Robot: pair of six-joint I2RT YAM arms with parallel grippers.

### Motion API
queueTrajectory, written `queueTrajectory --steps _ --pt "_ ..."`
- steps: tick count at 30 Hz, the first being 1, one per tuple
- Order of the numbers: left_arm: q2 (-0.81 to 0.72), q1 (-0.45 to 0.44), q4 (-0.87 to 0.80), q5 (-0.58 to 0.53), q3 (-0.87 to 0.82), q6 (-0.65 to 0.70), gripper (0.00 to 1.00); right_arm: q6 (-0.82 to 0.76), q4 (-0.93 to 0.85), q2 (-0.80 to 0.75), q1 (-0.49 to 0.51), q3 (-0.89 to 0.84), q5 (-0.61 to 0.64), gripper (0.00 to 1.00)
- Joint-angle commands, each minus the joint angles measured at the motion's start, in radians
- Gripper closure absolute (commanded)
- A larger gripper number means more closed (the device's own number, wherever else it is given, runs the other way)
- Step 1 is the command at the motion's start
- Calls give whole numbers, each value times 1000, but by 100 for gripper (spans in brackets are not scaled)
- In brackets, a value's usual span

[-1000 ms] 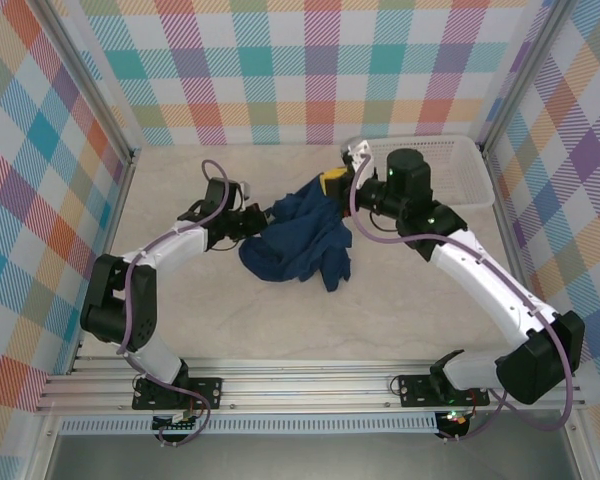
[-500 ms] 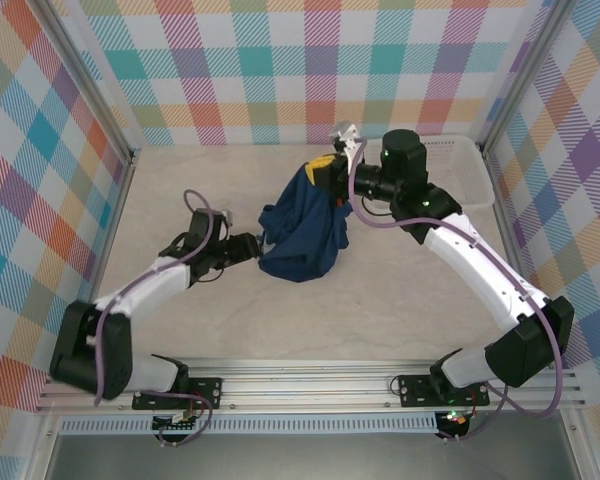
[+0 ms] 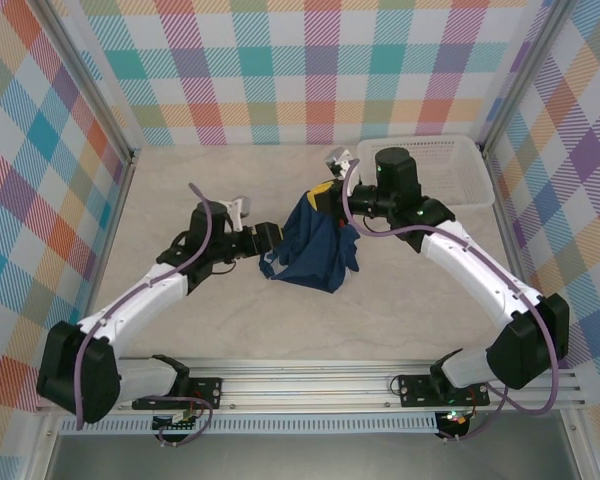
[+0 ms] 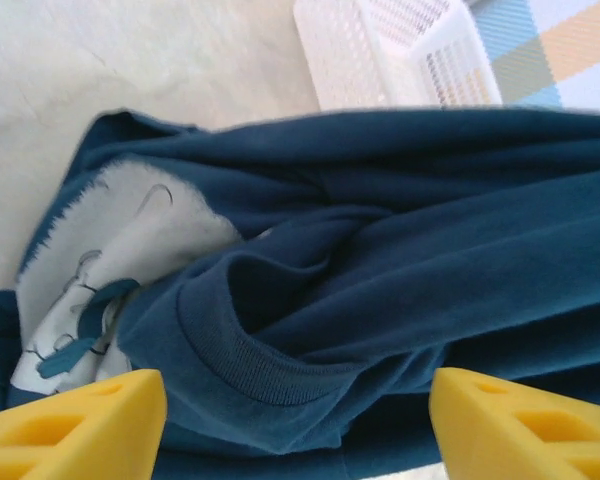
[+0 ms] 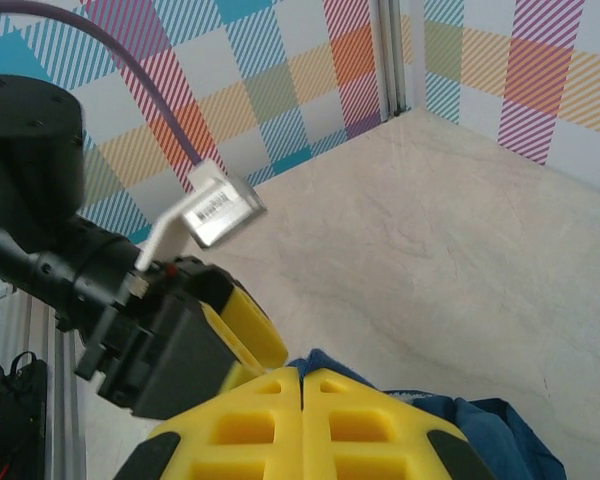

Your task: Fold the inside-out t-shirt

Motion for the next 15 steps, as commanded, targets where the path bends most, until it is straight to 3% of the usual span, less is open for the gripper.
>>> queueTrajectory --steps 1,15 --pt "39 -9 17 19 34 -14 36 -2 53 -45 -4 -3 -27 100" --pt "146 -9 45 41 98 25 79 14 86 -77 -4 -63 12 100"
